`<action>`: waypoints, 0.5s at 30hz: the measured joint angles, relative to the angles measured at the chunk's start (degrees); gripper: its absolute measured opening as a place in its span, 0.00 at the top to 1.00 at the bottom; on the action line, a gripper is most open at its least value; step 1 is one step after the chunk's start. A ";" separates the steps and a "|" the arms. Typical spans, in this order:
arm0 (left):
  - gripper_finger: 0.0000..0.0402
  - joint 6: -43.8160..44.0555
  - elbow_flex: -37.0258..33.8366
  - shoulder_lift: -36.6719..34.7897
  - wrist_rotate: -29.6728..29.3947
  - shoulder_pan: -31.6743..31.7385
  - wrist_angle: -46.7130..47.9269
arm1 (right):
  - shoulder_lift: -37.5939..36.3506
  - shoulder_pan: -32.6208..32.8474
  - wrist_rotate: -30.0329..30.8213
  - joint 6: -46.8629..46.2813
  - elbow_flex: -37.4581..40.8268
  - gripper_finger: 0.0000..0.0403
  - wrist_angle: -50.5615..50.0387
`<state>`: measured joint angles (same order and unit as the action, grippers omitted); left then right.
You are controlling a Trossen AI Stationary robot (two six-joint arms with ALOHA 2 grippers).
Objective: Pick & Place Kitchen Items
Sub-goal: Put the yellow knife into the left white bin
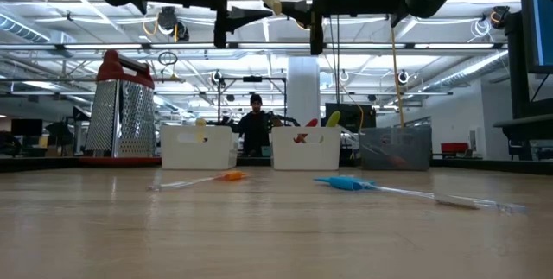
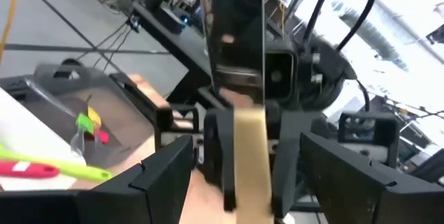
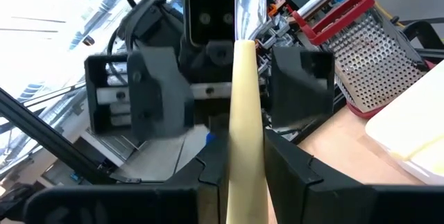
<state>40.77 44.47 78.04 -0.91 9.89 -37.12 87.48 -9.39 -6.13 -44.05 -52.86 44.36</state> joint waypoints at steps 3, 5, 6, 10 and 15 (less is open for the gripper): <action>0.33 0.02 0.02 -0.35 0.84 0.82 0.75 | 0.00 0.00 0.03 0.11 0.00 0.85 -0.03; 0.36 0.11 0.00 -0.79 1.38 1.16 1.21 | 0.00 0.00 0.04 0.13 0.00 0.85 0.00; 0.38 0.11 0.04 -0.90 1.46 1.24 0.98 | 0.00 0.00 0.04 0.14 0.00 0.85 0.00; 0.50 0.16 0.04 -0.79 3.00 1.29 1.47 | 0.00 0.00 0.04 0.15 0.00 0.85 0.02; 0.72 0.09 0.04 -0.88 3.78 1.29 0.91 | 0.00 0.00 0.04 -0.01 0.00 0.85 0.01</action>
<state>40.87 44.51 77.17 2.87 11.18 -36.21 87.48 -9.39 -6.09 -44.07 -52.86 44.38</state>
